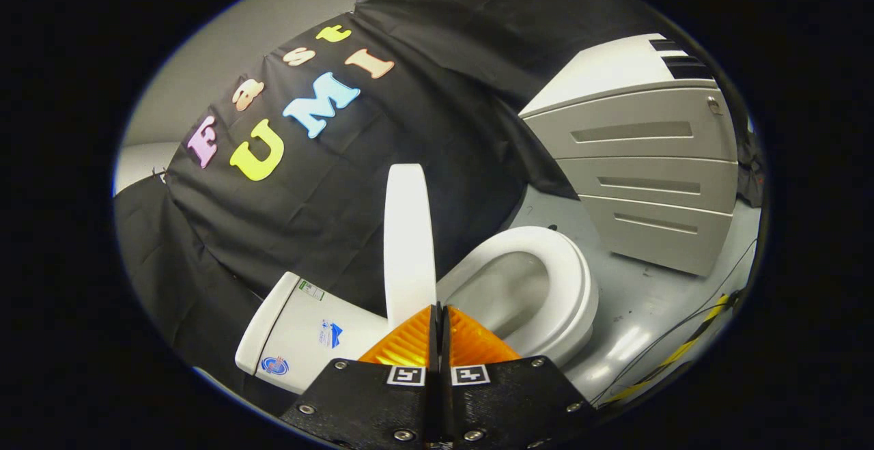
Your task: Open the toilet lid.
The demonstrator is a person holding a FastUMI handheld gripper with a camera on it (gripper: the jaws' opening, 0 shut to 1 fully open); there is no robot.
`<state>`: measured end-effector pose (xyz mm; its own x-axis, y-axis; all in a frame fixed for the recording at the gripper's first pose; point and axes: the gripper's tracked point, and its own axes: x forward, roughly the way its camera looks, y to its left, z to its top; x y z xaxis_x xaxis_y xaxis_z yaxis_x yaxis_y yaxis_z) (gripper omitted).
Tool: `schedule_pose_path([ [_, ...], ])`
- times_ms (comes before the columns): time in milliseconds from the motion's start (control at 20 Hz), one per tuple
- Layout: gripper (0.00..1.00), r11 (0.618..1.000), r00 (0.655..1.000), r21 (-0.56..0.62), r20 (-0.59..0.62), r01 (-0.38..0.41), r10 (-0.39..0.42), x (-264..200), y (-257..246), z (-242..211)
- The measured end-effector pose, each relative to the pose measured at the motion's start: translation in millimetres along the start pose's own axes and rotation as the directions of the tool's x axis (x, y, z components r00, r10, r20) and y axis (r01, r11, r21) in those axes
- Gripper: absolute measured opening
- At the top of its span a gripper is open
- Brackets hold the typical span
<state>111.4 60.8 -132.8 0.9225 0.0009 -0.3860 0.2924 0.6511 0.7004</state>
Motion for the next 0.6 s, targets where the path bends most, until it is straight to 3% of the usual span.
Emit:
schedule_pose_path([
  [600, 0.00, 0.968, 0.998, -0.245, 0.023, -0.045, 0.053, -11.9, 66.6, -4.4],
])
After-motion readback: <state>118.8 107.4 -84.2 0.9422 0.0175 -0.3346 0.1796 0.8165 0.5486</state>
